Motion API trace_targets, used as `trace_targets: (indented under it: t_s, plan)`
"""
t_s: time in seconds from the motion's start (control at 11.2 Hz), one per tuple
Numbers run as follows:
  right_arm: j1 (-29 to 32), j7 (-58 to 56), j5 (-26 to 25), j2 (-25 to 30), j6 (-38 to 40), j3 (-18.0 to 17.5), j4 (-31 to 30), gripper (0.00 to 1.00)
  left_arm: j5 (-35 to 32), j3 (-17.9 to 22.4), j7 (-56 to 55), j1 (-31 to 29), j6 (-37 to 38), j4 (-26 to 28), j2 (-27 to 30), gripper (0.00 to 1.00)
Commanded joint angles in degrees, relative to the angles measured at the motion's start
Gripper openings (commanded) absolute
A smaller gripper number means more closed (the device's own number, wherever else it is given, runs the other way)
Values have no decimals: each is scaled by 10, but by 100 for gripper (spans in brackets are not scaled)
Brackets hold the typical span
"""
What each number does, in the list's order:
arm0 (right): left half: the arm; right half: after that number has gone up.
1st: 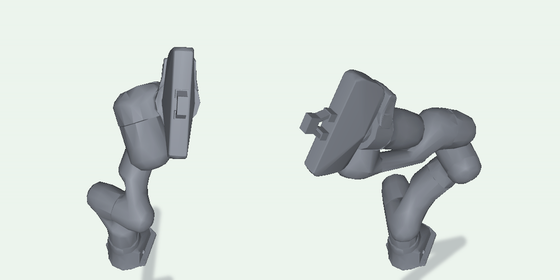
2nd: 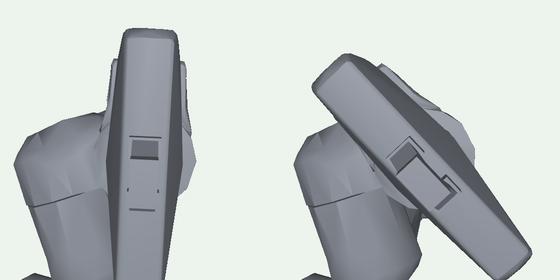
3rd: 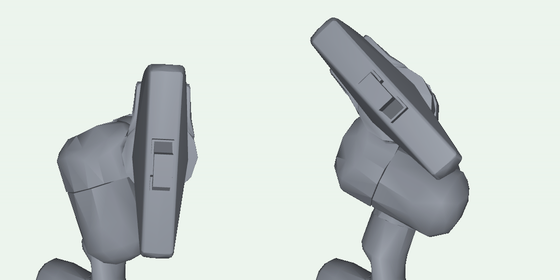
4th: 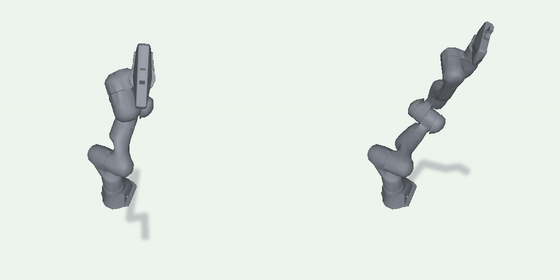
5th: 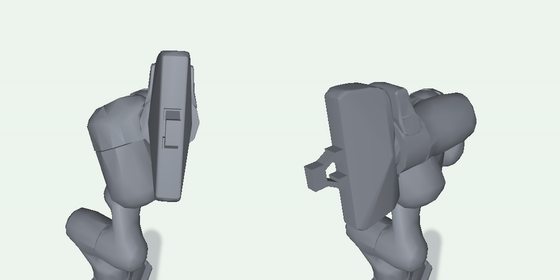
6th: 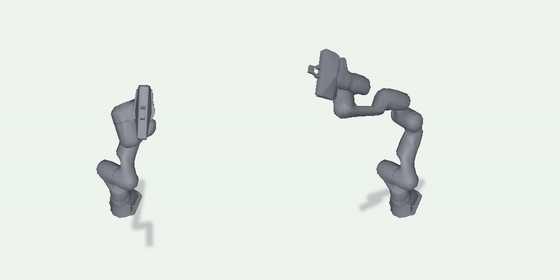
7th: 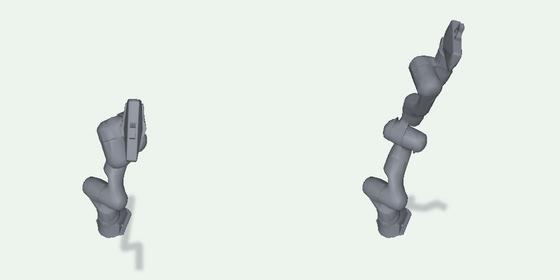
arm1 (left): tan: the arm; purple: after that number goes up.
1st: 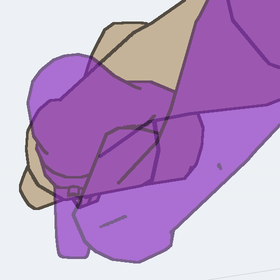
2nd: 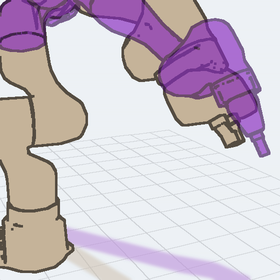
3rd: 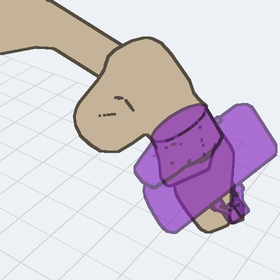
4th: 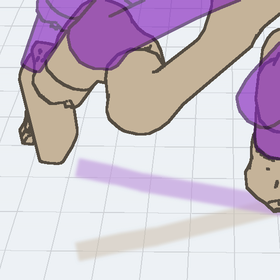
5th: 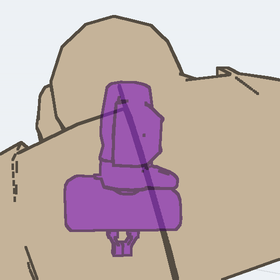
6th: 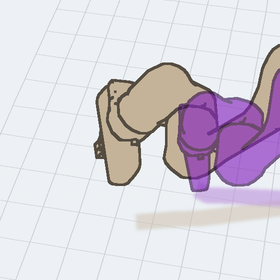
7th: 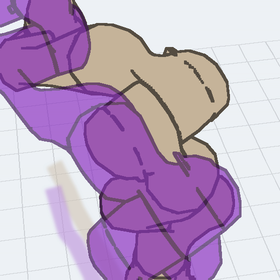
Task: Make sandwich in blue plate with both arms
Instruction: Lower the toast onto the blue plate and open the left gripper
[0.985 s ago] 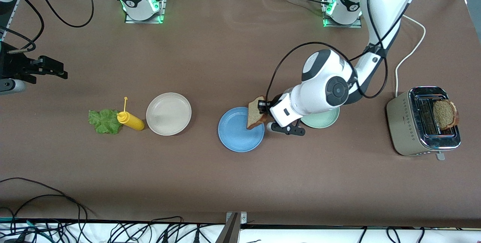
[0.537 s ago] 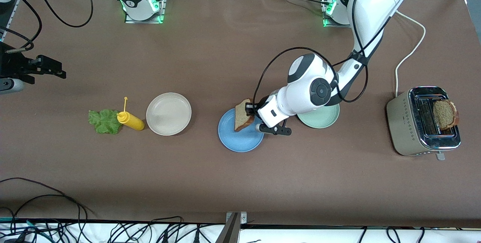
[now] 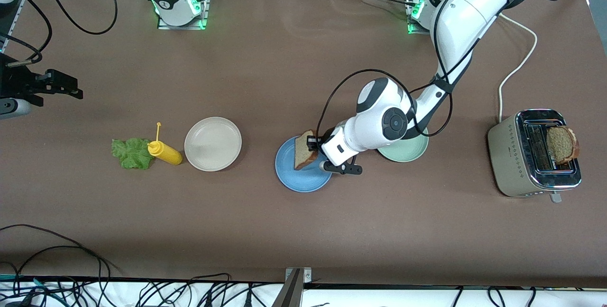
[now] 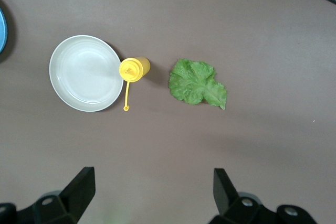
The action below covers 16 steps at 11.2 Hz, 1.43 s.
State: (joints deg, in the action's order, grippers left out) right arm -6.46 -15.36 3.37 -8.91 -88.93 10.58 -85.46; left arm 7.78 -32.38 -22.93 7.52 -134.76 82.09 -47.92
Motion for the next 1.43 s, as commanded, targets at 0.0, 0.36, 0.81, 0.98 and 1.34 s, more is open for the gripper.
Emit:
trace_targets:
  t_s: [0.0, 0.36, 0.81, 0.98, 1.34]
  plan:
    - [4, -17, -2, 3, -1, 1, -1, 100, -17, -1, -6, 3, 0, -25, -17, 24]
    - [13, -17, -8, -1, 0, 0, -1, 100, -17, 0, -5, -1, 0, -40, -14, 100]
    - [14, -12, -8, -37, -20, 0, -1, 100, -84, 1, -11, -19, 18, -40, 20, 100]
    - [14, -8, -6, -65, -54, 0, -1, 100, -84, 2, -10, -31, 61, -40, 49, 100]
    - [14, -10, -1, -125, -124, -1, -1, 100, -122, 22, -10, -44, 168, -39, 126, 100]
